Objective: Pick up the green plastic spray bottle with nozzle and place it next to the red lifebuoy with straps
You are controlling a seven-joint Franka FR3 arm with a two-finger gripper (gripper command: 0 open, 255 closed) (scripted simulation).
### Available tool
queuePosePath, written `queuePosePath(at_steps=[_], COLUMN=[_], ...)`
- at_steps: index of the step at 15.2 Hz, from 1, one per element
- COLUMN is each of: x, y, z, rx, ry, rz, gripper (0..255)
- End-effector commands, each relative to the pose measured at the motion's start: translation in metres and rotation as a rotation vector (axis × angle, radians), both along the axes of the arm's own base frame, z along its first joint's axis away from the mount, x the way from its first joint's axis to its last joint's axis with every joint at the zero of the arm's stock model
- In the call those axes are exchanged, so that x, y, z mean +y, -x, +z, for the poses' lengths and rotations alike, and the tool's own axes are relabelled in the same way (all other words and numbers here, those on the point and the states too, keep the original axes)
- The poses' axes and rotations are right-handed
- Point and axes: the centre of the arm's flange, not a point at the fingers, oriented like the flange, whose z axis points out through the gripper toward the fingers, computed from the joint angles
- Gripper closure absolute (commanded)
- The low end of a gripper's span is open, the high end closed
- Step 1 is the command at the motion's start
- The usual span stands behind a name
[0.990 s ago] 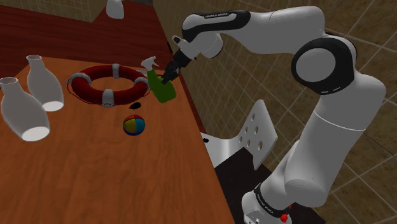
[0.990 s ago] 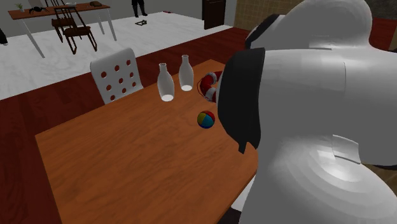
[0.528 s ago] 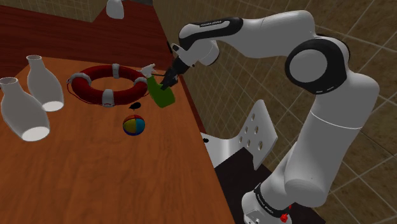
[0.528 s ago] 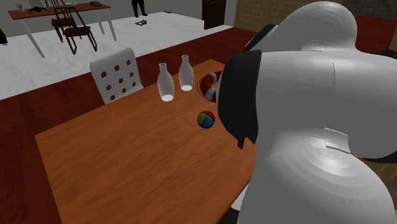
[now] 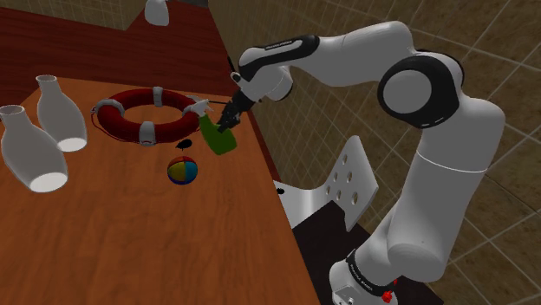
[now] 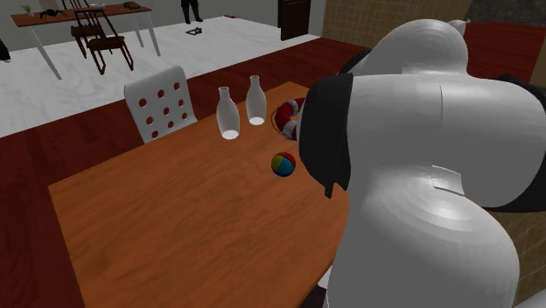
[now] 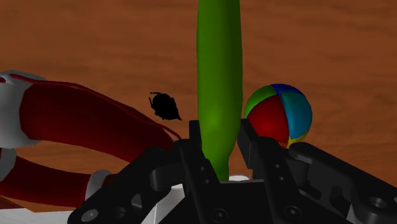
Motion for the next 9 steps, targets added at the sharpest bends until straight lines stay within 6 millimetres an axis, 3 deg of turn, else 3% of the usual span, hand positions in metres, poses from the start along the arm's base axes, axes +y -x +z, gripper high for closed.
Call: queuePosePath(at_steps=[1, 5, 9], x=[-0.001, -0.001, -0.001], y=[0.0, 0.0, 0.0], z=[-0.01, -0.036, -0.036], rx=[-0.001, -0.001, -0.001], ry=[0.0, 0.0, 0.0], rz=[0.0, 0.0, 0.0], gripper=[255, 255, 255])
